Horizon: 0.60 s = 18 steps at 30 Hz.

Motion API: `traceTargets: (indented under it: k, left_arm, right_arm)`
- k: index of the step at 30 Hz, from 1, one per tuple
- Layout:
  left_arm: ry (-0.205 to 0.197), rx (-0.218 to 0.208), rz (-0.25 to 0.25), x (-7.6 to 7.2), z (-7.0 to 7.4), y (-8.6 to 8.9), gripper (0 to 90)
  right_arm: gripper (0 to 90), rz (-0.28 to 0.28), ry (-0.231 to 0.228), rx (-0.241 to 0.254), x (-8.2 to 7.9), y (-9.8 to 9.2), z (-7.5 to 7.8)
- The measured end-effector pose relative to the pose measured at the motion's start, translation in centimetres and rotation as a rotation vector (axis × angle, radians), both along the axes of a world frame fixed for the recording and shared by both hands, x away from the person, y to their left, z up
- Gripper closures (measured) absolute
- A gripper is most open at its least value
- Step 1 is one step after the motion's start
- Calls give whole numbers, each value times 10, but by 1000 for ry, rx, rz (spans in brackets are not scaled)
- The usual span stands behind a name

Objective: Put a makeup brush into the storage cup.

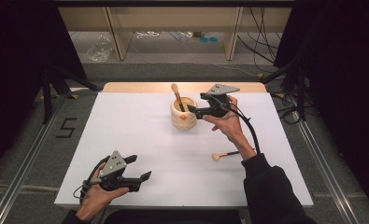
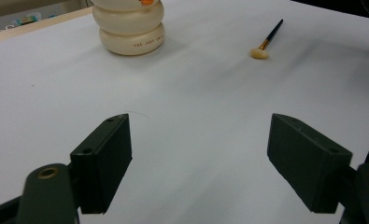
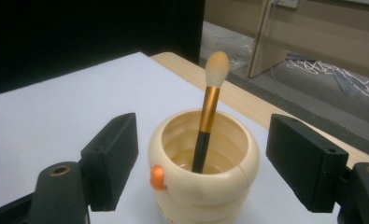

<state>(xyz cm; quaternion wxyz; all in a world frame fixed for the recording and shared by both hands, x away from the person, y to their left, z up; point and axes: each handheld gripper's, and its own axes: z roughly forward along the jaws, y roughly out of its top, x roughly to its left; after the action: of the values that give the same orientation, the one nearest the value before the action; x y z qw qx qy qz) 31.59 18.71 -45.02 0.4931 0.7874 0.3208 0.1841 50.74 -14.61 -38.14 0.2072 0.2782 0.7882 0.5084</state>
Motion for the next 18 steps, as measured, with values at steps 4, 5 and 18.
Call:
traceTargets:
  k: [4,5,18]
  left_arm:
    - [-7,9,2,0,1,0,218]
    - [-4,5,6,-1,1,0,218]
    - [-5,-10,17,-1,2,2,217]
  right_arm:
    - [242,14,-19,-41,-7,-3,4]
    - [239,15,-27,-56,-10,-4,4]
    - [233,29,-20,-147,-32,-15,2]
